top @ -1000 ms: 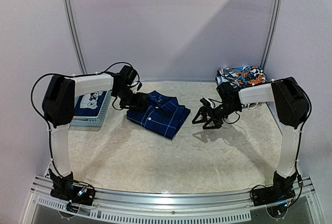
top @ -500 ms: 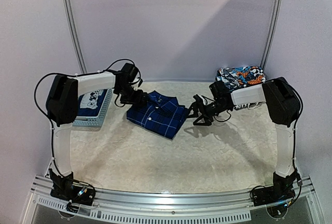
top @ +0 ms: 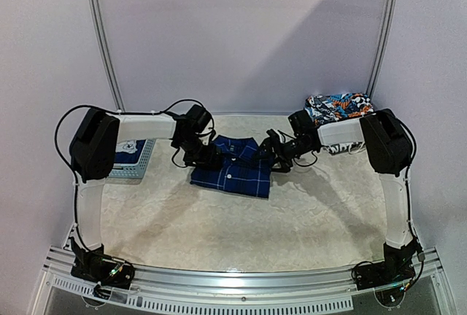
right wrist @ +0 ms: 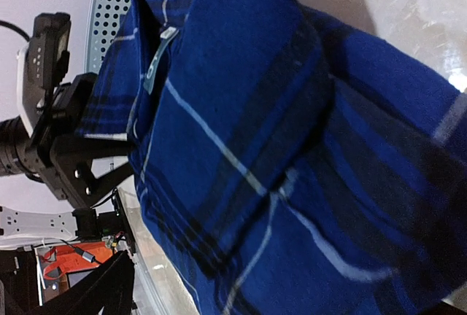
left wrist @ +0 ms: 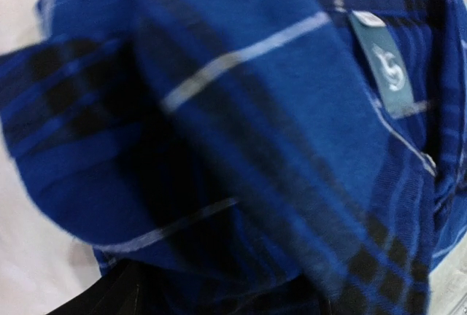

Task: Fold and stack the mixed laundry pile
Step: Pick up the square-folded shirt from the center of the board, then place the square-folded shirt at the corner of the board.

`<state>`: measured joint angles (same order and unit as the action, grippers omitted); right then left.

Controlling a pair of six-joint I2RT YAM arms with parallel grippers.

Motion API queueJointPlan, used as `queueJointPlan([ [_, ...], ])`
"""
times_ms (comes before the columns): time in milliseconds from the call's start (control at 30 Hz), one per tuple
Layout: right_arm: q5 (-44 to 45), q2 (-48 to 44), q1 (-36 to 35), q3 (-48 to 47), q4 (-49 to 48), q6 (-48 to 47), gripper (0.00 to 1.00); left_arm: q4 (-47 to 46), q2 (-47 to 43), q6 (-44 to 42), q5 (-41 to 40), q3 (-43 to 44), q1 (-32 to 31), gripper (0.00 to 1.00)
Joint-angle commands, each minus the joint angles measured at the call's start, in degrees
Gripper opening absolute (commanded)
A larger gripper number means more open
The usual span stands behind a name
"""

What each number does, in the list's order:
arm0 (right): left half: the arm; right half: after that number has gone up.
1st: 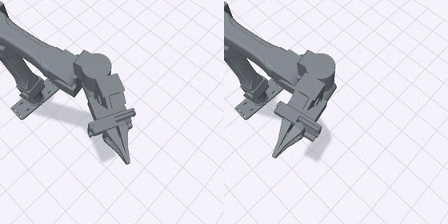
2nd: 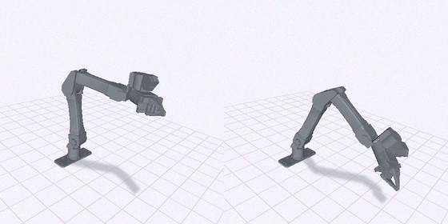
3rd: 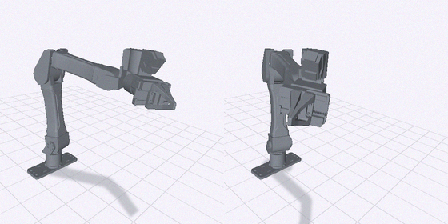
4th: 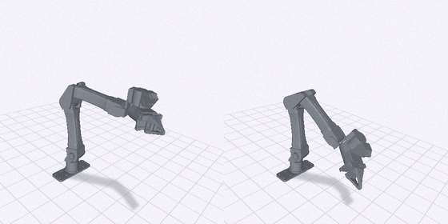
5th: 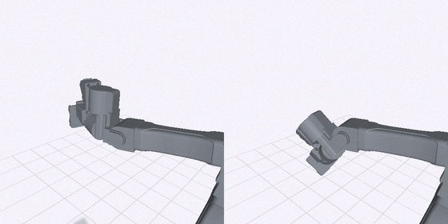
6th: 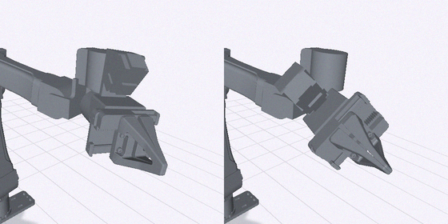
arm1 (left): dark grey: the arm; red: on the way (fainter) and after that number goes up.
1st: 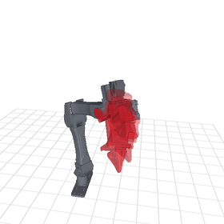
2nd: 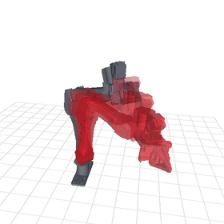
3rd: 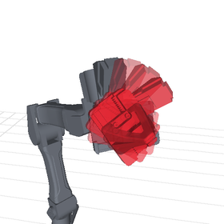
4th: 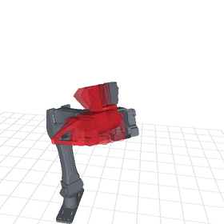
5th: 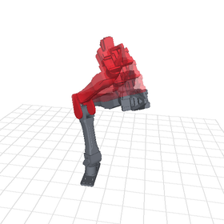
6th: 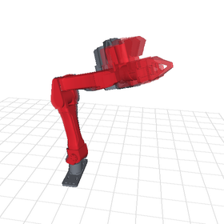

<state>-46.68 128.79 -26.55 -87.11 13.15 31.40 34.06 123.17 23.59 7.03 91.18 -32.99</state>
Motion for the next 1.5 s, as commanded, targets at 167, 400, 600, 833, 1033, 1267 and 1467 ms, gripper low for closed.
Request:
queueJointPlan([
  [167,7.4,5.6,-1.0,0.7,13.2,-5.5,0.96,-1.3,-3.9,8.7,1.4,-1.6,-4.1,0.77],
  [400,9.8,2.1,1.1,0.0,16.1,-10.1,0.44,-0.6,-5.2,9.7,0.3,-2.4,-4.5,0.76],
  [600,5.5,5.4,1.7,-9.3,24.3,-18.9,0.05,2.4,-8.2,7.4,-6.3,-2.2,-4.9,0.83],
  [833,9.6,7.2,6.4,-32.0,47.8,-38.6,0.0,9.4,-18.4,2.7,-21.7,-3.0,-4.7,0.89],
  [1033,15.7,10.7,10.2,-46.9,60.7,-47.3,0.0,8.8,-24.0,2.7,-23.3,-7.1,-4.6,0.89],
  [1267,22.9,11.6,11.8,-53.4,62.1,-50.2,0.0,8.0,-25.9,3.1,-23.1,-9.8,-4.7,0.89],
  [1467,30.2,11.7,12.9,-58.0,60.3,-53.7,0.0,7.3,-26.3,3.4,-22.2,-11.1,-4.8,0.89],
])
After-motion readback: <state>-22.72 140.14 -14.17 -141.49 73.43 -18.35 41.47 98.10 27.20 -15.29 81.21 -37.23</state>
